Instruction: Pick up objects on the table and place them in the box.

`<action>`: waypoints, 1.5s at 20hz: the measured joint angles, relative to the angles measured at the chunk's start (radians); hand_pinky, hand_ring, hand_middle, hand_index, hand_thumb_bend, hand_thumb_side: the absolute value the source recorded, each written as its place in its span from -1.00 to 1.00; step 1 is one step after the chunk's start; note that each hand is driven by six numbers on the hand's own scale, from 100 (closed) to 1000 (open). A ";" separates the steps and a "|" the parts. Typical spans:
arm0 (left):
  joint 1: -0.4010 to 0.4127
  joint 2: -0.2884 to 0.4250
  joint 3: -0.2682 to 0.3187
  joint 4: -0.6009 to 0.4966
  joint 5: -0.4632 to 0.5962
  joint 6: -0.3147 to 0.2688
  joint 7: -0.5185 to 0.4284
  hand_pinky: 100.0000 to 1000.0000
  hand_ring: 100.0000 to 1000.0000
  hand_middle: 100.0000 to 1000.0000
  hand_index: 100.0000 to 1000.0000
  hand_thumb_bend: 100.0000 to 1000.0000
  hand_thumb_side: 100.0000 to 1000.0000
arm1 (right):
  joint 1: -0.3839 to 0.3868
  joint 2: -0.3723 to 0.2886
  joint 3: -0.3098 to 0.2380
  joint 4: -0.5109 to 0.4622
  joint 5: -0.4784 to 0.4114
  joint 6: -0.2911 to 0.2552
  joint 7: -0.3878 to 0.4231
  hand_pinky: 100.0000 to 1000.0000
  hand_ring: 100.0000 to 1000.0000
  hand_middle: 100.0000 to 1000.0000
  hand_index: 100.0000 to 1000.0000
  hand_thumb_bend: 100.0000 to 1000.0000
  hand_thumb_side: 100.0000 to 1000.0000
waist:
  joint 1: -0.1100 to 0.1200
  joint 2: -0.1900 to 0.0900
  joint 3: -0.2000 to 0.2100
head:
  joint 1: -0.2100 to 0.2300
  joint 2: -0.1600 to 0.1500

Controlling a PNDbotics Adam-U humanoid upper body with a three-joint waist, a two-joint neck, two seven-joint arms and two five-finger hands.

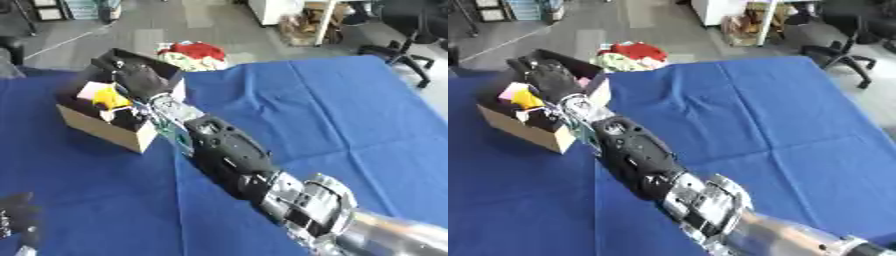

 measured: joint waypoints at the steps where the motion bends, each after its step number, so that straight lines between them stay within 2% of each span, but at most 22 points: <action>1: 0.001 0.000 0.000 0.000 0.000 0.000 0.000 0.42 0.19 0.25 0.70 -1.00 -0.80 | 0.000 -0.010 -0.023 -0.013 0.003 -0.016 0.015 0.78 0.60 0.79 0.95 -0.64 -0.63 | 0.000 0.000 -0.004 | 0.002 0.001; 2: 0.001 0.000 0.001 0.000 0.000 0.000 0.001 0.42 0.19 0.25 0.70 -1.00 -0.80 | 0.000 -0.022 -0.047 -0.031 0.003 -0.032 0.027 0.77 0.59 0.78 0.94 -0.68 -0.66 | 0.000 0.000 -0.009 | 0.005 0.004; 3: 0.002 0.000 0.003 0.000 0.000 0.001 0.002 0.42 0.19 0.25 0.70 -1.00 -0.80 | 0.001 -0.036 -0.072 -0.052 -0.003 -0.048 0.036 0.76 0.54 0.70 0.91 -0.86 -0.82 | 0.000 -0.002 -0.014 | 0.010 0.008; 5: 0.009 0.000 0.007 0.000 -0.001 0.002 0.007 0.42 0.19 0.25 0.70 -1.00 -0.80 | 0.017 -0.070 -0.119 -0.101 -0.023 -0.082 0.036 0.74 0.48 0.60 0.87 -1.00 -1.00 | -0.001 -0.015 -0.031 | 0.026 0.016; 9: 0.019 0.002 0.022 0.002 -0.004 0.004 0.022 0.42 0.19 0.25 0.70 -1.00 -0.81 | 0.094 -0.152 -0.185 -0.207 -0.084 -0.143 -0.006 0.71 0.37 0.41 0.77 -1.00 -1.00 | -0.013 -0.029 -0.075 | 0.077 0.042; 10: 0.019 0.004 0.025 0.002 -0.005 0.004 0.027 0.42 0.19 0.25 0.70 -1.00 -0.81 | 0.142 -0.172 -0.191 -0.251 -0.129 -0.154 -0.024 0.71 0.36 0.40 0.76 -1.00 -1.00 | -0.017 -0.034 -0.084 | 0.093 0.052; 11: 0.020 0.009 0.030 0.003 -0.006 0.004 0.032 0.42 0.20 0.25 0.70 -1.00 -0.80 | 0.207 -0.197 -0.187 -0.309 -0.211 -0.156 -0.037 0.70 0.33 0.36 0.73 -1.00 -1.00 | -0.020 -0.039 -0.093 | 0.110 0.061; 13: 0.020 0.018 0.038 0.003 -0.010 0.005 0.041 0.42 0.20 0.25 0.70 -1.00 -0.80 | 0.335 -0.250 -0.160 -0.445 -0.449 -0.145 -0.040 0.68 0.29 0.34 0.71 -1.00 -0.98 | -0.025 -0.046 -0.113 | 0.147 0.079; 14: 0.020 0.020 0.042 0.004 -0.011 0.006 0.046 0.42 0.20 0.25 0.70 -1.00 -0.80 | 0.399 -0.273 -0.147 -0.517 -0.576 -0.136 -0.030 0.68 0.28 0.33 0.70 -1.00 -0.94 | -0.027 -0.047 -0.122 | 0.167 0.086; 16: 0.020 0.020 0.048 0.006 -0.011 0.007 0.054 0.42 0.21 0.26 0.70 -1.00 -0.79 | 0.512 -0.291 -0.136 -0.639 -0.775 -0.116 -0.002 0.66 0.23 0.27 0.64 -1.00 -0.82 | -0.028 -0.047 -0.133 | 0.201 0.091; 19: 0.020 0.020 0.052 0.006 -0.011 0.009 0.062 0.42 0.21 0.26 0.70 -1.00 -0.78 | 0.670 -0.279 -0.139 -0.769 -0.947 -0.099 0.038 0.66 0.20 0.24 0.62 -1.00 -0.70 | -0.028 -0.048 -0.142 | 0.248 0.096; 21: 0.022 0.020 0.054 0.007 -0.013 0.009 0.066 0.42 0.22 0.28 0.71 -1.00 -0.77 | 0.754 -0.255 -0.146 -0.825 -0.998 -0.102 0.063 0.66 0.17 0.22 0.61 -1.00 -0.66 | -0.028 -0.048 -0.147 | 0.277 0.096; 24: 0.029 0.020 0.059 0.010 -0.015 0.010 0.073 0.42 0.23 0.29 0.71 -1.00 -0.75 | 0.844 -0.210 -0.154 -0.874 -1.027 -0.113 0.092 0.66 0.16 0.21 0.60 -1.00 -0.60 | -0.028 -0.049 -0.165 | 0.317 0.096; 30: 0.038 0.019 0.059 0.014 -0.016 0.009 0.079 0.42 0.24 0.30 0.74 -1.00 -0.69 | 0.952 -0.136 -0.165 -0.907 -1.049 -0.127 0.110 0.64 0.12 0.16 0.58 -1.00 -0.58 | -0.028 -0.055 -0.188 | 0.368 0.096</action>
